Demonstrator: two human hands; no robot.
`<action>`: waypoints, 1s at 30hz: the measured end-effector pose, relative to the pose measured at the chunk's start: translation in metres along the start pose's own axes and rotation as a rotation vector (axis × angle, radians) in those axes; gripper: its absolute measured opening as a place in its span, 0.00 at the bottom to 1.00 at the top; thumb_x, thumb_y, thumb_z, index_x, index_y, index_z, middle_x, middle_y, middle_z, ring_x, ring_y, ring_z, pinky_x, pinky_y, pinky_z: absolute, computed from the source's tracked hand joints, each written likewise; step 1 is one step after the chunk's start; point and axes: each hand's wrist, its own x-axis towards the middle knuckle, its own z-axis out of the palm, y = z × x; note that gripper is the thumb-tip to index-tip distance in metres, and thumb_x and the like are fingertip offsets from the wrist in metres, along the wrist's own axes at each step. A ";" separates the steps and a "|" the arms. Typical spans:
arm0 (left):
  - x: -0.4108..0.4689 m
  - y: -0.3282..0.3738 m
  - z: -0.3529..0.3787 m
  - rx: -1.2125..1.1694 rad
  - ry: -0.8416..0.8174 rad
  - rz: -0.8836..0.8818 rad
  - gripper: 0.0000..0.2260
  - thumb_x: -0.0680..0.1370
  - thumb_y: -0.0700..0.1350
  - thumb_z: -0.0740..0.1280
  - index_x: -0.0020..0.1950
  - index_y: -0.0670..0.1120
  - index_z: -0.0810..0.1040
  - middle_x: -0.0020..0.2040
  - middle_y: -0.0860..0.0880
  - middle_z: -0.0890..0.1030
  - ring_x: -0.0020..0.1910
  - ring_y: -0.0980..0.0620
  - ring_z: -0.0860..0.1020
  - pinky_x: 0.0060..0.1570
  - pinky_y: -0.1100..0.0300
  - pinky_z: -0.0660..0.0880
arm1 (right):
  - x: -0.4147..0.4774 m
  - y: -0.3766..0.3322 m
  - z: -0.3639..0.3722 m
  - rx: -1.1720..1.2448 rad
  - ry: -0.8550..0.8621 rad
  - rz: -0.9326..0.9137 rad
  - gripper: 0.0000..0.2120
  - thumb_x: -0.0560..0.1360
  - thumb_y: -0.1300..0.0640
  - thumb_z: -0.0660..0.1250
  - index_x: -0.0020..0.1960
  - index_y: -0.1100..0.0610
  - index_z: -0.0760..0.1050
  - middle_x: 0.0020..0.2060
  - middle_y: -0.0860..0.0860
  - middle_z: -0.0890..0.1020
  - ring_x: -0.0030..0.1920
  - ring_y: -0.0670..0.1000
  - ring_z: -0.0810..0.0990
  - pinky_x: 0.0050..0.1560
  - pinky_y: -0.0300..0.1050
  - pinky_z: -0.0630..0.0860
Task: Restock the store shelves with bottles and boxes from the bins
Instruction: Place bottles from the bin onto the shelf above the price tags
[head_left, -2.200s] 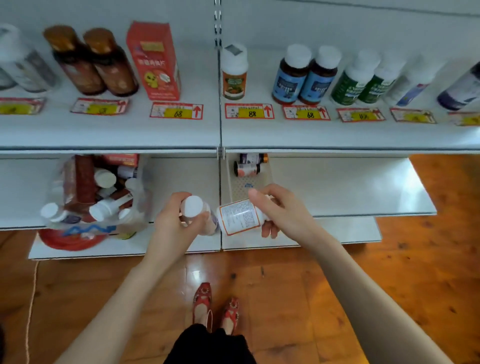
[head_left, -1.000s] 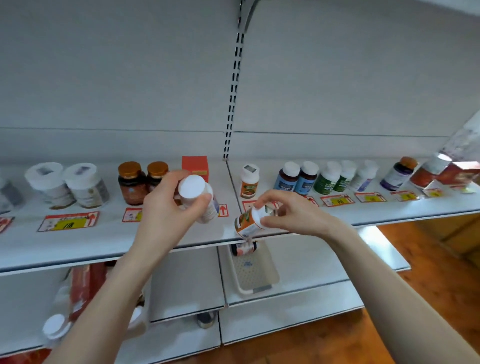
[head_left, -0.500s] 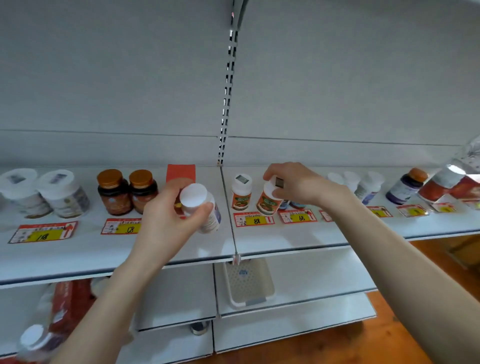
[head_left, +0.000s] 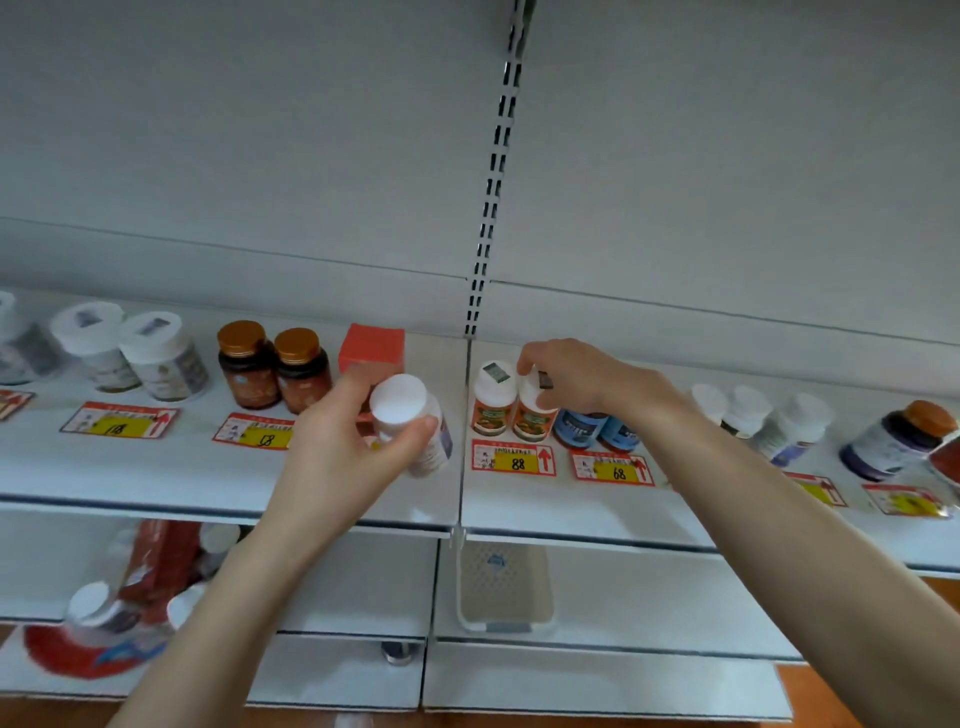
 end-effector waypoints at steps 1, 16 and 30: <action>-0.001 0.001 0.001 -0.003 0.004 -0.003 0.18 0.63 0.58 0.68 0.50 0.54 0.73 0.43 0.62 0.77 0.44 0.69 0.75 0.41 0.69 0.73 | 0.000 0.001 0.000 0.004 -0.005 -0.012 0.20 0.75 0.63 0.64 0.66 0.57 0.66 0.63 0.55 0.72 0.61 0.55 0.71 0.52 0.41 0.65; 0.013 0.012 0.003 -0.390 -0.092 -0.211 0.15 0.73 0.40 0.71 0.58 0.44 0.76 0.51 0.47 0.80 0.51 0.51 0.79 0.48 0.61 0.78 | -0.024 0.003 -0.007 0.331 0.287 -0.027 0.17 0.76 0.58 0.64 0.64 0.57 0.70 0.60 0.53 0.75 0.60 0.51 0.73 0.56 0.38 0.68; 0.019 0.029 0.039 -0.796 -0.116 -0.279 0.10 0.70 0.40 0.70 0.50 0.46 0.75 0.38 0.55 0.83 0.41 0.56 0.81 0.42 0.65 0.78 | -0.096 -0.039 0.034 1.286 0.255 -0.083 0.17 0.70 0.65 0.71 0.54 0.52 0.73 0.46 0.49 0.82 0.44 0.39 0.81 0.51 0.33 0.76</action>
